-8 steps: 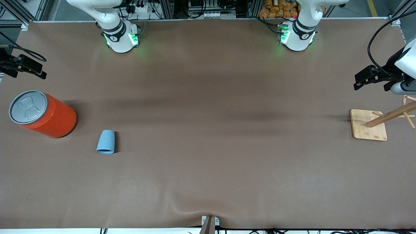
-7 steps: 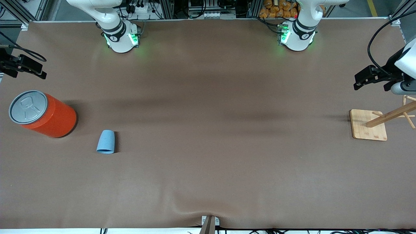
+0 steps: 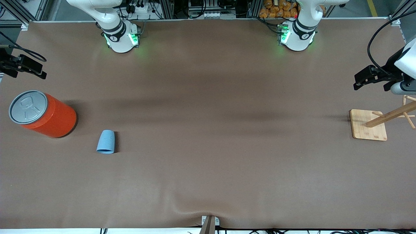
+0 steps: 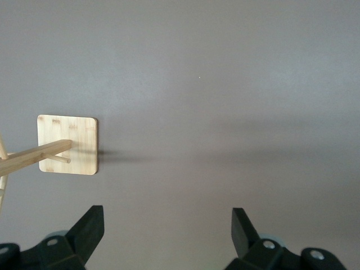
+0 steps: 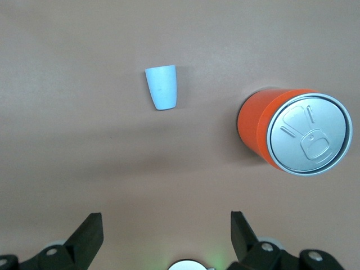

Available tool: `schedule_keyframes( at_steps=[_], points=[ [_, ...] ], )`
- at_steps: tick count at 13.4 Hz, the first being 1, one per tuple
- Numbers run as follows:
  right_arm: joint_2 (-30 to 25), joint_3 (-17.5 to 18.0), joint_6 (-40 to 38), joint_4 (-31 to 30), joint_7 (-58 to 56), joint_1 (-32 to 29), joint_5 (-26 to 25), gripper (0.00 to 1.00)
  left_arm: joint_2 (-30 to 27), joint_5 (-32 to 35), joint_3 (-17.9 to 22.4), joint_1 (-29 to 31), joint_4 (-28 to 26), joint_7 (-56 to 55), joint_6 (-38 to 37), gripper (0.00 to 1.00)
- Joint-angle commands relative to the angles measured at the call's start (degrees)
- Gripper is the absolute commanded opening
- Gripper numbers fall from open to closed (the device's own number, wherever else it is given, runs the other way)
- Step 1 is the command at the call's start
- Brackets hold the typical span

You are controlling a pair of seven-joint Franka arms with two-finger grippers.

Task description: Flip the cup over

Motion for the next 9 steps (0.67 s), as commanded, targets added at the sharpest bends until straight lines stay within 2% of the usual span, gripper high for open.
schedule_keyframes(
  at_steps=[1, 5, 9],
  points=[
    [0.2, 0.8, 0.0, 0.3, -0.6, -0.7, -0.8, 1.0, 0.7, -0.6, -0.3, 0.4, 1.4, -0.1, -1.0, 1.0],
    [1.8, 0.9, 0.9, -1.1, -0.6, -0.4, -0.7, 1.0, 0.7, -0.6, -0.3, 0.4, 1.4, 0.2, -1.0, 1.0],
    [2.7, 0.9, 11.9, -10.3, -0.6, 2.1, -0.6, 1.0, 0.7, -0.5, -0.3, 0.4, 1.4, 0.1, -1.0, 1.0]
  ],
)
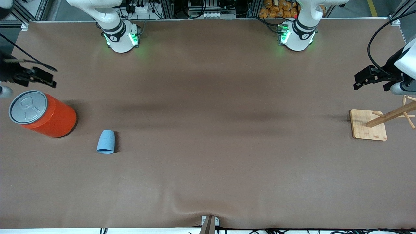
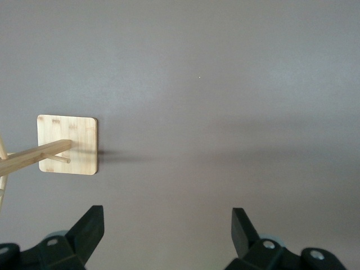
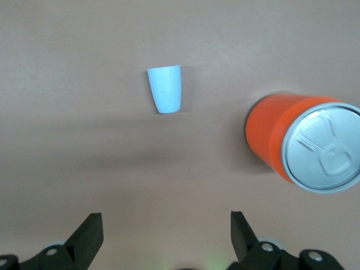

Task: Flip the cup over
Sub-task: 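Move the right gripper down over the blue cup lying on its side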

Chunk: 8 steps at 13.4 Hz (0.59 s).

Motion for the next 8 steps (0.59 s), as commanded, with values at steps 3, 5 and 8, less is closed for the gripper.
schedule_keyframes(
  at_steps=[3, 5, 8],
  points=[
    [3.2, 0.2, 11.9, -8.8, -0.4, 1.9, -0.6, 1.0, 0.6, -0.5, -0.3, 0.4, 1.3, 0.3, -1.0, 1.0],
    [6.4, 0.3, 15.6, -9.8, -0.2, 2.7, -0.5, 1.0, 0.6, -0.5, -0.3, 0.5, 1.2, 0.4, -1.0, 1.0],
    [8.9, 0.2, 18.4, -9.9, 0.7, 4.2, -0.5, 1.0, 0.6, -0.6, -0.3, 0.4, 1.3, 0.3, -1.0, 1.0]
  ],
)
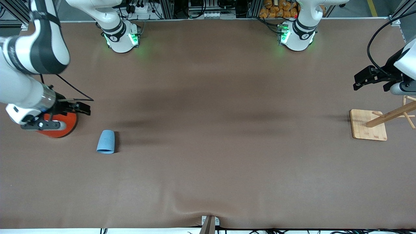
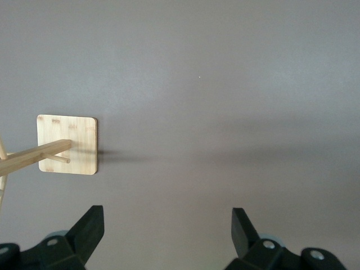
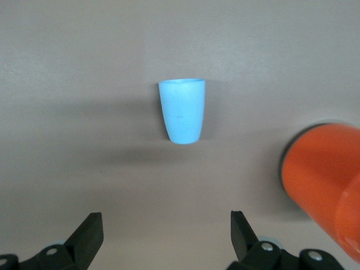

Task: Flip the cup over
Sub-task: 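Move the right gripper down over the blue cup lying on its side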

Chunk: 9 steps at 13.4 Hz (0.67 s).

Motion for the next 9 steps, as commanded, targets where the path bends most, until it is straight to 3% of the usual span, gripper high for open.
schedule_keyframes(
  at_steps=[1, 9],
  points=[
    [0.5, -0.1, 0.8, 0.0, 0.6, 0.9, -0.5, 1.0, 0.5, -0.6, -0.3, 0.4, 1.3, 0.4, -1.0, 1.0],
    [2.4, -0.1, 1.7, 0.0, 0.6, 1.0, -0.5, 1.0, 1.1, -0.8, -0.3, 0.5, 1.3, 0.4, -1.0, 1.0]
  ],
)
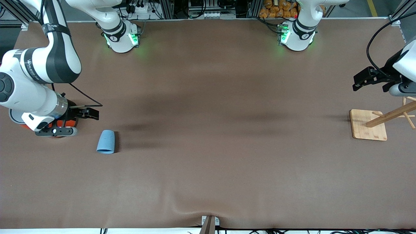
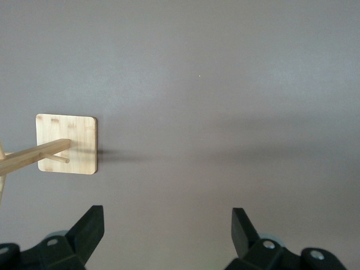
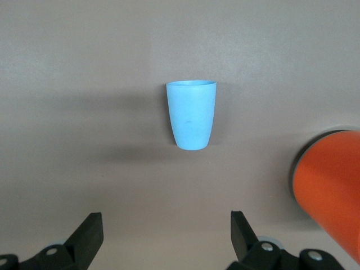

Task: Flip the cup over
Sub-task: 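Move the right gripper down over the blue cup lying on its side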

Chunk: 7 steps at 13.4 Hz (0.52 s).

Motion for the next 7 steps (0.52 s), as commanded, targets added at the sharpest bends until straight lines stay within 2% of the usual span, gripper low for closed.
schedule_keyframes(
  at_steps=[1, 4, 7],
  points=[
    [1.1, -0.1, 0.6, 0.0, 0.5, 0.2, -0.5, 1.0, 0.6, -0.7, -0.3, 0.5, 1.3, 0.3, -1.0, 1.0],
    [5.0, -0.1, 4.6, -0.8, 0.7, 0.8, -0.5, 1.0, 0.6, -0.8, -0.3, 0.4, 1.3, 0.1, -1.0, 1.0],
    [7.9, -0.1, 17.0, -7.2, 1.1, 0.9, -0.5, 1.0, 0.6, -0.7, -0.3, 0.5, 1.3, 0.2, -1.0, 1.0]
  ],
)
